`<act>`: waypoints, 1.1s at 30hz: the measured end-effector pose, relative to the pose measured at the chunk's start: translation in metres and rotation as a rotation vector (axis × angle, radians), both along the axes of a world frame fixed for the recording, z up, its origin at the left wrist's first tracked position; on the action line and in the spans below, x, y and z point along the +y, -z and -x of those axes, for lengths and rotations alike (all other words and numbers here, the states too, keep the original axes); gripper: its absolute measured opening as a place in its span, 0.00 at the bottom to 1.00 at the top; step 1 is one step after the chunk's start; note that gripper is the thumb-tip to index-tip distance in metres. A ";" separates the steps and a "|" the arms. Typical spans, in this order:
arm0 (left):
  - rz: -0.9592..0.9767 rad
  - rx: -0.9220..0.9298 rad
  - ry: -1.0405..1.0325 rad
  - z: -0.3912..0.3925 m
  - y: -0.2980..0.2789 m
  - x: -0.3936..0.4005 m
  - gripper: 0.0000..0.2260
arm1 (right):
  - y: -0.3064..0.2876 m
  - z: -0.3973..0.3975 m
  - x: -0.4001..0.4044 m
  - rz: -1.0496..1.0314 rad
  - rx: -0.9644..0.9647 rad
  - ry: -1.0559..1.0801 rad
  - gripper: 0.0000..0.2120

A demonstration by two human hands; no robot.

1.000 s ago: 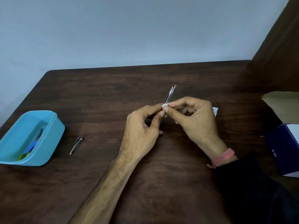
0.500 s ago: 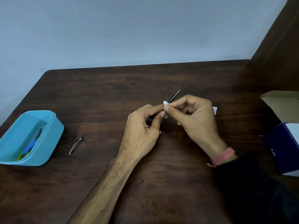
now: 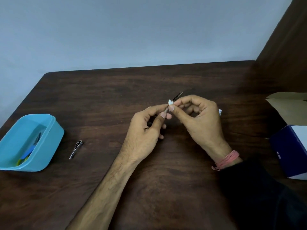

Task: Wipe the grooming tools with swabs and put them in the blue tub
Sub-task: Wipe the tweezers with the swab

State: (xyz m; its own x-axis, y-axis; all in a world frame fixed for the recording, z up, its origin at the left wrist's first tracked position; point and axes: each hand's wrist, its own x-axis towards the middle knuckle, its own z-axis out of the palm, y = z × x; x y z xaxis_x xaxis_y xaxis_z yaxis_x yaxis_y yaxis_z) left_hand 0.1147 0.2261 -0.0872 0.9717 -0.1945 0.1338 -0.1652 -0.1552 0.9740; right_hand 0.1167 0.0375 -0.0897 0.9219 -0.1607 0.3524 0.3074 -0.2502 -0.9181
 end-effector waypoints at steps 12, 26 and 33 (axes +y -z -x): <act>0.043 0.040 -0.060 0.001 -0.003 0.000 0.12 | 0.000 0.003 0.004 0.024 0.019 -0.017 0.04; -0.001 0.032 -0.088 0.004 -0.005 -0.004 0.13 | -0.001 0.001 0.000 -0.059 0.031 0.049 0.05; 0.007 0.046 -0.103 0.003 -0.006 -0.005 0.12 | -0.002 -0.001 -0.002 -0.087 0.021 0.091 0.05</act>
State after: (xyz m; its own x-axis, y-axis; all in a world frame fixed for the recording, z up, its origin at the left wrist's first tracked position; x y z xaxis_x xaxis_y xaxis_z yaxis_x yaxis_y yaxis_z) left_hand 0.1121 0.2215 -0.0814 0.9917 -0.0926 0.0897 -0.1039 -0.1623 0.9812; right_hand 0.1177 0.0357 -0.0877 0.9092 -0.2734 0.3141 0.2673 -0.1951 -0.9436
